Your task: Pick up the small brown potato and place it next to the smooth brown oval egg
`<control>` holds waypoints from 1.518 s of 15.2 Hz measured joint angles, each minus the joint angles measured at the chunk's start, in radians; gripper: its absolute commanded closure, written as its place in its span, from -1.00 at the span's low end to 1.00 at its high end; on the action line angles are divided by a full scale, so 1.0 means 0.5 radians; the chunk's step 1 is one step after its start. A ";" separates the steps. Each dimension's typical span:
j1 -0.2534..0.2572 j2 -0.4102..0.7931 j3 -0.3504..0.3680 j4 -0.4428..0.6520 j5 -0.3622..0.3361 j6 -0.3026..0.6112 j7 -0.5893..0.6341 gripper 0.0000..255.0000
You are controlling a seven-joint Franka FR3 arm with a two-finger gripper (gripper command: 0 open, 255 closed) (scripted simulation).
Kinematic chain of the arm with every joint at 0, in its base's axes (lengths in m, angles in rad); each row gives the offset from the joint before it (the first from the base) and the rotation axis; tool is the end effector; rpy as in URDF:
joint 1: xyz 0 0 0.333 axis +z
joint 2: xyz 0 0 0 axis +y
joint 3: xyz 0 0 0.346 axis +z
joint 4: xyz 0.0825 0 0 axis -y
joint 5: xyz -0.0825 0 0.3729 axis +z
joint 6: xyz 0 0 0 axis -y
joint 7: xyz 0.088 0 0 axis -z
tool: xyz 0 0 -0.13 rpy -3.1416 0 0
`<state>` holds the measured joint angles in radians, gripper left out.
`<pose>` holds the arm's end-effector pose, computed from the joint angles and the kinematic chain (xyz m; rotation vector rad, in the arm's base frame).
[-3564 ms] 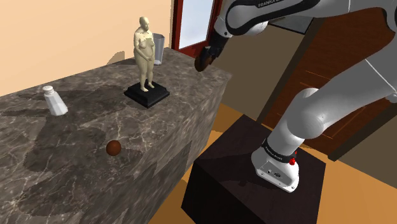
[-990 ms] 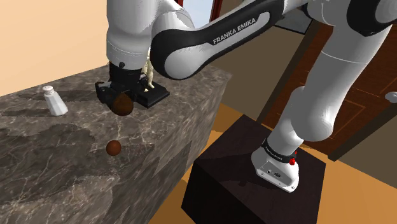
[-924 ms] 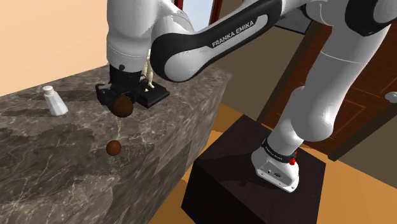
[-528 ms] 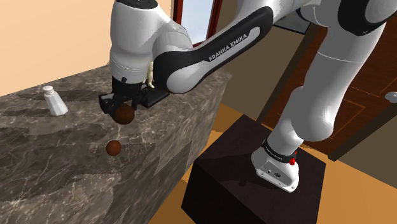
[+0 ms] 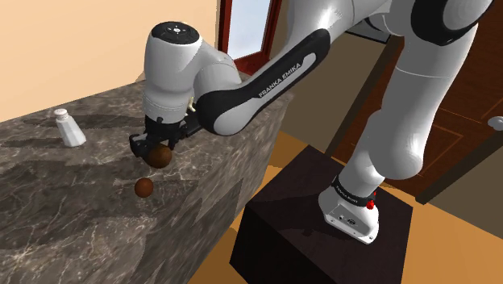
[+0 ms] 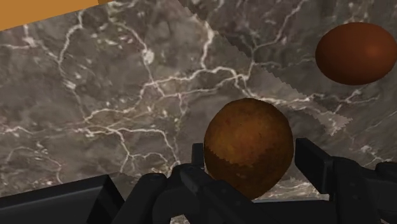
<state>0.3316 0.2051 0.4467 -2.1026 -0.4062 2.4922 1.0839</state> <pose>0.4301 0.4084 0.3655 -3.0550 0.0369 -0.4305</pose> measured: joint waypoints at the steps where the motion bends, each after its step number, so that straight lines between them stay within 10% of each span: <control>1: 0.003 0.014 -0.006 -0.010 -0.018 0.021 0.015 1.00; 10: 0.024 0.071 -0.031 -0.002 -0.097 0.094 0.078 1.00; 11: 0.022 0.065 -0.029 -0.010 -0.096 0.101 0.078 -1.00; 23: -0.015 -0.131 0.040 -0.047 0.100 -0.061 -0.051 -1.00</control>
<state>0.3242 0.1398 0.4668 -2.1262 -0.3562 2.4617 1.0582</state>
